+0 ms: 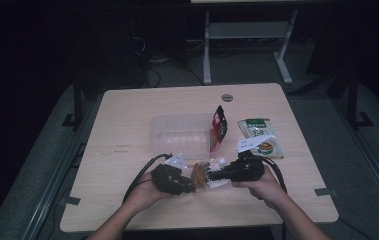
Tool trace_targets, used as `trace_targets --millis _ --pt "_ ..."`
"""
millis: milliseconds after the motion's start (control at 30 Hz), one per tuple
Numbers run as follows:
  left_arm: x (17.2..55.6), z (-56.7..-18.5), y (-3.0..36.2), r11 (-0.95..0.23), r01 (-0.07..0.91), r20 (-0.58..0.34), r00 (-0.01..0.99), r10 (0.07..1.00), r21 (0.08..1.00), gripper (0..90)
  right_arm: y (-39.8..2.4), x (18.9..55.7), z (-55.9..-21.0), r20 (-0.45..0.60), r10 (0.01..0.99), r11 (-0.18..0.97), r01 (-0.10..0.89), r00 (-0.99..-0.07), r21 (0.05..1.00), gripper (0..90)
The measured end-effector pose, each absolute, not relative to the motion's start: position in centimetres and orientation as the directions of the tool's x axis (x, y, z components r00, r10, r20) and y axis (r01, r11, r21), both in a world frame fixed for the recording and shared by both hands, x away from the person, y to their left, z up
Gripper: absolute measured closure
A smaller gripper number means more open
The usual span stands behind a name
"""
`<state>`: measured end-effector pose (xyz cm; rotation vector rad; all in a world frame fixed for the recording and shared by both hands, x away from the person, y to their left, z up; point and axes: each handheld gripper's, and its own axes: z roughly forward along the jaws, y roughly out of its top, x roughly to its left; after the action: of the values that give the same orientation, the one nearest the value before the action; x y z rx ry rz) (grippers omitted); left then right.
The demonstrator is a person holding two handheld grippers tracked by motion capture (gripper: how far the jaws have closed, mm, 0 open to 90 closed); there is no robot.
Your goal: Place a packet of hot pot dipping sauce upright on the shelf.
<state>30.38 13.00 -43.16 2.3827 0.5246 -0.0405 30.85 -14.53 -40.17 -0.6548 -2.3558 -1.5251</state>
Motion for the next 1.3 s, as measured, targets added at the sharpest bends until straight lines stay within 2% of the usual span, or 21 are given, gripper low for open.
trace_targets --millis 300,433,633,1000,1300 --pt "29.7 -43.1 15.6 -0.657 0.409 -0.167 0.901 0.400 0.633 37.0 -14.5 30.9 -39.4 0.422 0.248 0.365 0.488 -0.872 0.793 89.8" --pt "28.6 -43.6 17.3 -0.651 0.425 -0.167 0.892 0.420 0.629 30.4 -14.5 31.2 -38.8 0.411 0.245 0.357 0.476 -0.878 0.804 89.8" --pt "27.9 -43.7 19.3 -0.619 0.454 -0.172 0.871 0.461 0.641 24.3 -14.3 31.7 -37.7 0.394 0.245 0.355 0.460 -0.886 0.814 89.8" --pt "28.1 -43.7 19.0 -0.610 0.450 -0.169 0.870 0.462 0.652 15.7 -13.3 34.0 -35.3 0.368 0.252 0.336 0.437 -0.895 0.834 89.7" --pt "28.1 -43.9 18.8 -0.625 0.443 -0.165 0.877 0.452 0.643 14.6 -11.6 37.1 -33.4 0.348 0.265 0.332 0.424 -0.899 0.843 89.8"
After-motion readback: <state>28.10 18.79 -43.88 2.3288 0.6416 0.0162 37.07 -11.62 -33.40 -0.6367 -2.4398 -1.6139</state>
